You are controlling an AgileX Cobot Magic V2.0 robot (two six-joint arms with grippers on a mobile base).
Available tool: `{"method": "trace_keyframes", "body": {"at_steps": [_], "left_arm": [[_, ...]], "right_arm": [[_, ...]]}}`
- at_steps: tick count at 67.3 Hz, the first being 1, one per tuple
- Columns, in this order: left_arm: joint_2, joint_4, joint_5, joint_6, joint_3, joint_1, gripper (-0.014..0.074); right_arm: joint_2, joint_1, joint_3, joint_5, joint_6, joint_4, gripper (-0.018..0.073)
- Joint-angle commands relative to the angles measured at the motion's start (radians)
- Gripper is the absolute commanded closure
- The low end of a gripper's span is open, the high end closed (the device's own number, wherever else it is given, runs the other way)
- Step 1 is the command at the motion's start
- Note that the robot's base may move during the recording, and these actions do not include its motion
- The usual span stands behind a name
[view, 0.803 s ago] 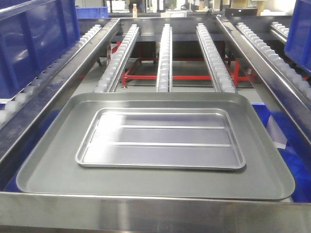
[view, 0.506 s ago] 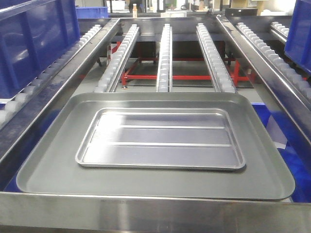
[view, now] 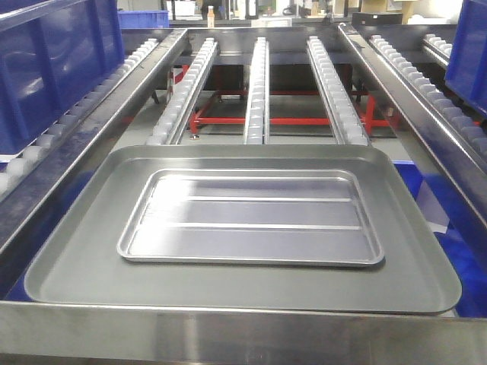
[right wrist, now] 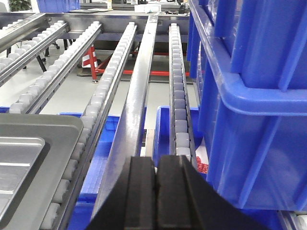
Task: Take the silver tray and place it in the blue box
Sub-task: 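Raise both arms above the small silver tray, then lower both grippers onto opposite short edges of the small silver tray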
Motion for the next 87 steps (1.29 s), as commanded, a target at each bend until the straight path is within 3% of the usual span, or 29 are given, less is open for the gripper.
{"method": "trace_keyframes", "body": {"at_steps": [1,12,18,26,33,39,44,49,56,60,69,77,87], "left_arm": [[-0.019,-0.008,-0.096,0.000,-0.004,-0.004,0.0701],[-0.010,0.002,-0.167,0.001,-0.058,-0.004,0.0701],[0.014,0.076,-0.073,0.001,-0.159,-0.004,0.0701],[0.110,0.156,0.150,0.001,-0.357,-0.004,0.0700],[0.240,0.155,0.256,0.017,-0.491,-0.004,0.0699],[0.339,0.137,0.279,0.020,-0.564,-0.006,0.0678],[0.412,0.128,0.270,0.020,-0.608,-0.073,0.0585],[0.464,0.126,0.256,0.020,-0.623,-0.169,0.0461],[0.553,0.122,0.253,0.020,-0.644,-0.312,0.0279],[0.616,0.101,0.249,0.020,-0.663,-0.388,0.0220],[0.775,0.028,0.249,0.020,-0.742,-0.524,0.0218],[0.904,0.009,0.235,0.020,-0.820,-0.617,0.0218],[1.062,-0.004,0.360,0.019,-0.958,-0.637,0.0218]], "right_arm": [[-0.022,-0.007,0.003,-0.113,-0.004,-0.003,0.0506],[-0.022,-0.007,-0.059,-0.202,-0.002,-0.003,0.0506],[-0.012,-0.007,-0.171,-0.113,-0.002,-0.003,0.0506],[0.062,0.000,-0.347,0.020,-0.002,-0.003,0.0506],[0.166,0.021,-0.452,0.054,-0.002,-0.003,0.0478],[0.244,0.062,-0.514,0.065,-0.002,0.003,0.0377],[0.323,0.122,-0.550,0.068,-0.002,0.012,0.0259],[0.387,0.194,-0.574,0.068,-0.002,0.017,0.0203],[0.479,0.314,-0.590,0.067,-0.002,0.017,0.0194],[0.542,0.387,-0.597,0.068,-0.002,0.017,0.0194],[0.694,0.513,-0.622,0.069,-0.002,0.019,0.0194],[0.819,0.559,-0.678,0.122,-0.002,0.050,0.0192],[0.967,0.563,-0.783,0.257,-0.002,0.052,0.0192]]}}
